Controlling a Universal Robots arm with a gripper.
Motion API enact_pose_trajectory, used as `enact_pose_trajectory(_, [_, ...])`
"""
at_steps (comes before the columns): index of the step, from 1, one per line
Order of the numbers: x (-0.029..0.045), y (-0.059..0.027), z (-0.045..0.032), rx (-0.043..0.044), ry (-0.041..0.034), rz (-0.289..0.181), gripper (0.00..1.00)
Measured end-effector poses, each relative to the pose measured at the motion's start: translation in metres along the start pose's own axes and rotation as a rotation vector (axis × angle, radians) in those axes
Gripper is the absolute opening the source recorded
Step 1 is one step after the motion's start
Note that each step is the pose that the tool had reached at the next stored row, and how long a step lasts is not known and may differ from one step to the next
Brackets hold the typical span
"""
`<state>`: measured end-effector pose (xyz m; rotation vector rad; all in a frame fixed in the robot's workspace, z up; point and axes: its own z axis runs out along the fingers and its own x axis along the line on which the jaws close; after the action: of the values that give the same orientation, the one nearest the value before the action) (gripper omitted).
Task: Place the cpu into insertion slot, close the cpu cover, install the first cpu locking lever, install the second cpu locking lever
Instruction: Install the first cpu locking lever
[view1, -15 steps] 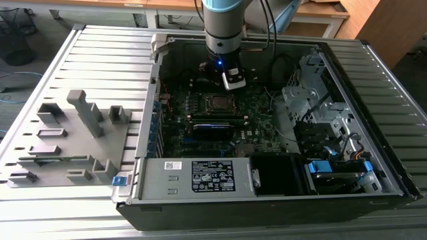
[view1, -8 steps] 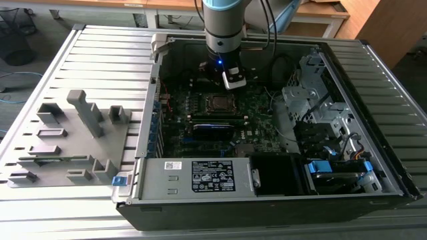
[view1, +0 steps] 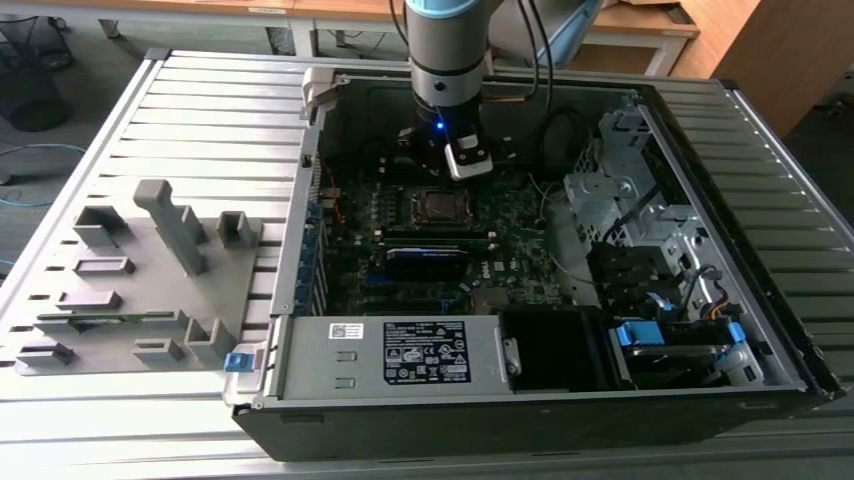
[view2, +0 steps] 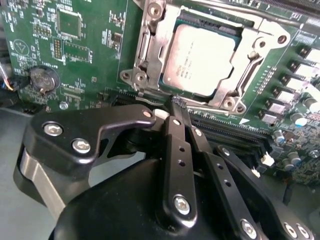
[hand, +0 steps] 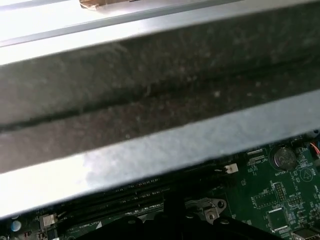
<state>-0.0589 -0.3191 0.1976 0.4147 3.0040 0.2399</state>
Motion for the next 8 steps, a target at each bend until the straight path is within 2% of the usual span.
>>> enact_pose_trajectory(8, [0.0008,0.0022,0.0009,0.0021,-0.0004,0.000,0.11])
